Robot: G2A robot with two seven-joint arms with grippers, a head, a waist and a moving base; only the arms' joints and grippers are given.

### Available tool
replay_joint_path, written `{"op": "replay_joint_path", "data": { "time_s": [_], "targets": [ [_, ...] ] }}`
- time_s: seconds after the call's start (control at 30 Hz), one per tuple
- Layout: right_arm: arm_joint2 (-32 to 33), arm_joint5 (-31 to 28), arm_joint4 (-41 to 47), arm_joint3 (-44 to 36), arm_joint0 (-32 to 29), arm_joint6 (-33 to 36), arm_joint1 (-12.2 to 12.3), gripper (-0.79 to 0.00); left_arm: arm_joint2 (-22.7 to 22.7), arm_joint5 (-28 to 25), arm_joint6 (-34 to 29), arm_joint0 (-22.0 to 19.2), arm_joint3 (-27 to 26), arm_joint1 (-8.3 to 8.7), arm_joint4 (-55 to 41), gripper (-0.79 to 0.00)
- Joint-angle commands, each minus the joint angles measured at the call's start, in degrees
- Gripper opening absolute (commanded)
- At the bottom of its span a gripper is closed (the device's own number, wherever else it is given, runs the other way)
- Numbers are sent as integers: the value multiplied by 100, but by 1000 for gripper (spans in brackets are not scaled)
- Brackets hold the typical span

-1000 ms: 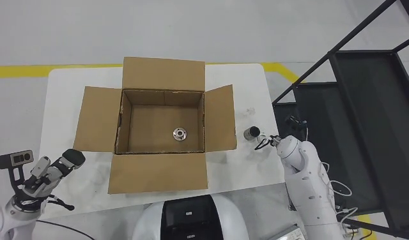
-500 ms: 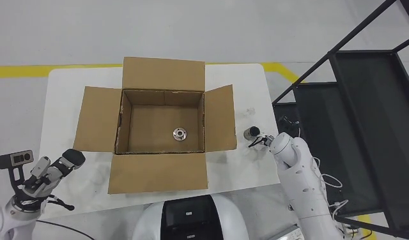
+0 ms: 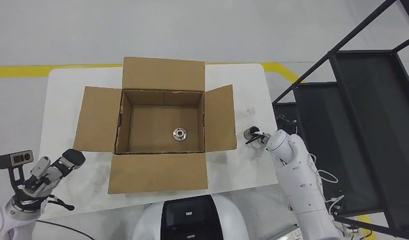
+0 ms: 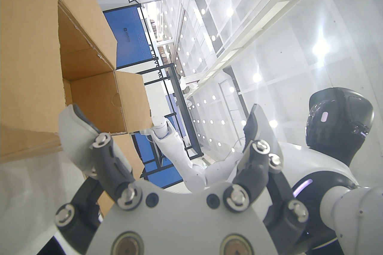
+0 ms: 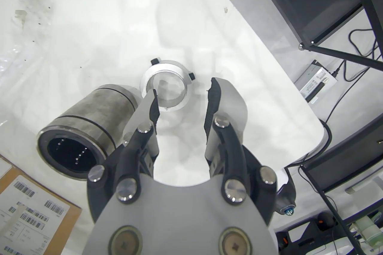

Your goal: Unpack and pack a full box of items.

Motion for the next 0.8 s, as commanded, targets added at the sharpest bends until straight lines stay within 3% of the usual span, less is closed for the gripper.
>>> {"op": "replay_joint_path", "data": {
  "time_s": [0.0,0.37,0.5,0.77],
  "targets": [
    [3,19,25,84,42,-34,-1,-456,0,0,0,0,0,0,0,0],
    [-59,120,286,425,227,-155,-23,-545,0,0,0,0,0,0,0,0],
    [-53,135,377,485,262,-199,-24,-785,0,0,0,0,0,0,0,0],
    [248,103,526,414,183,-150,38,-785,0,0,0,0,0,0,0,0]
  ]
}}
